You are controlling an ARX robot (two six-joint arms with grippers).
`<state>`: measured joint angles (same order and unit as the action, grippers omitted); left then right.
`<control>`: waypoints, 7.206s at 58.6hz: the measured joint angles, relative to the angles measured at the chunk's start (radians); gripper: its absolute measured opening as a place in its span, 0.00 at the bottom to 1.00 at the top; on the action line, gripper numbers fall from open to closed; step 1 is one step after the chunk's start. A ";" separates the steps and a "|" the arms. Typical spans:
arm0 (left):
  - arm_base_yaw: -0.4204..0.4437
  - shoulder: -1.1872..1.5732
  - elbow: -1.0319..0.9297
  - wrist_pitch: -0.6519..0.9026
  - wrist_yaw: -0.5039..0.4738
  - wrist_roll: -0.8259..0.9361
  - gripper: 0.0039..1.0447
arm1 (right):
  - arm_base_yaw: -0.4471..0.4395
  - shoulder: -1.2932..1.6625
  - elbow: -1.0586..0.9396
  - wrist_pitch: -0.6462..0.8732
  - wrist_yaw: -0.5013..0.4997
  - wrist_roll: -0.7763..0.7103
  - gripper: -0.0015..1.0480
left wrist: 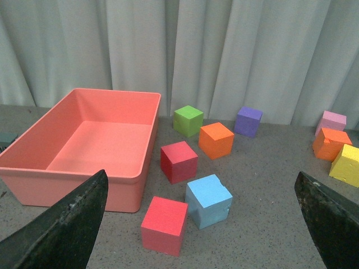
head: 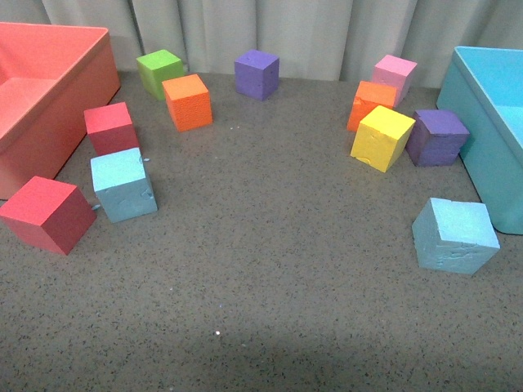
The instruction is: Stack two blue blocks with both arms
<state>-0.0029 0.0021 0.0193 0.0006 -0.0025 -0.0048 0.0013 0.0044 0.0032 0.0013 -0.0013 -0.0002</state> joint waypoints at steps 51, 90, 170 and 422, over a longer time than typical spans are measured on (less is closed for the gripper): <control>0.000 0.000 0.000 0.000 0.000 0.000 0.94 | 0.000 0.000 0.000 0.000 0.000 0.000 0.91; 0.000 0.000 0.000 0.000 0.000 0.000 0.94 | 0.085 0.319 0.077 0.036 0.233 -0.168 0.91; 0.000 0.000 0.000 0.000 0.000 0.000 0.94 | 0.150 2.018 1.010 -0.216 0.061 0.248 0.87; 0.000 -0.001 0.000 0.000 0.000 0.000 0.94 | 0.001 0.323 -0.001 0.328 0.003 0.001 0.01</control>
<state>-0.0029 0.0013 0.0193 0.0002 -0.0025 -0.0048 0.0025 0.3271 0.0025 0.3294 0.0017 0.0010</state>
